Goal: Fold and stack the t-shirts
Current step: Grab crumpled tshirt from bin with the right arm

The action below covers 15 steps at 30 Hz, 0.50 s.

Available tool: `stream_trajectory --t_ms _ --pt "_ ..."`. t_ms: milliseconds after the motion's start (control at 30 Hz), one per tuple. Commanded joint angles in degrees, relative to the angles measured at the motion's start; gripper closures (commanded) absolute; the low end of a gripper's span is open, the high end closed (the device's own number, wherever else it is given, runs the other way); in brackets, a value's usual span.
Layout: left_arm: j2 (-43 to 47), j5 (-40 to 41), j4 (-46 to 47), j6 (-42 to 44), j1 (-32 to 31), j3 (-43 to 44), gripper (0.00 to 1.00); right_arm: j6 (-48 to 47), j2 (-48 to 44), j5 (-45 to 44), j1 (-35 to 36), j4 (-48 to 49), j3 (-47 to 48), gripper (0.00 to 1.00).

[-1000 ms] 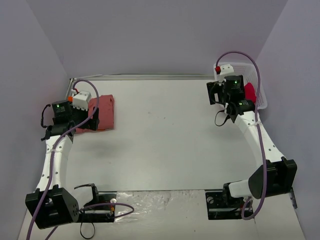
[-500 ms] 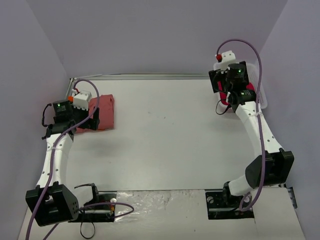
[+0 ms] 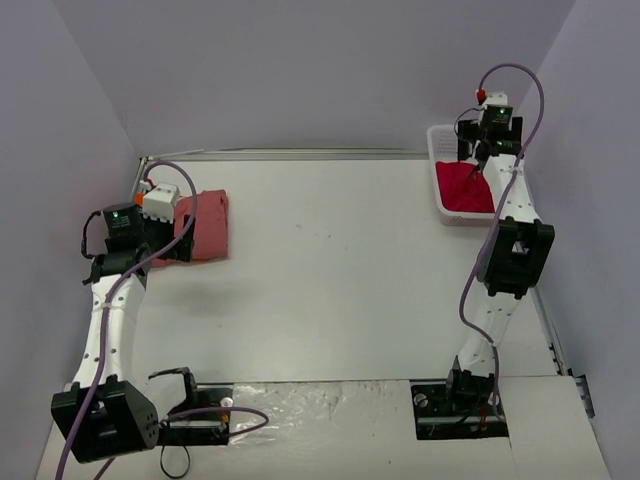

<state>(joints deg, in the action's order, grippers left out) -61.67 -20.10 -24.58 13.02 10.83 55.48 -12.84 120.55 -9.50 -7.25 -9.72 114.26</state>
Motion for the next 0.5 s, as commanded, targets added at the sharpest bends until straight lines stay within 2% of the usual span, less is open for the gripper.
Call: stream_trajectory --t_ms 0,467 --pt "0.8 -1.0 1.3 0.8 0.2 -0.1 0.06 2.7 2.4 -1.0 -0.1 -4.3 3.0 0.00" --pt "-0.2 -2.0 0.7 1.0 0.1 0.1 0.06 2.2 11.3 -5.2 -2.6 -4.3 2.3 0.00"
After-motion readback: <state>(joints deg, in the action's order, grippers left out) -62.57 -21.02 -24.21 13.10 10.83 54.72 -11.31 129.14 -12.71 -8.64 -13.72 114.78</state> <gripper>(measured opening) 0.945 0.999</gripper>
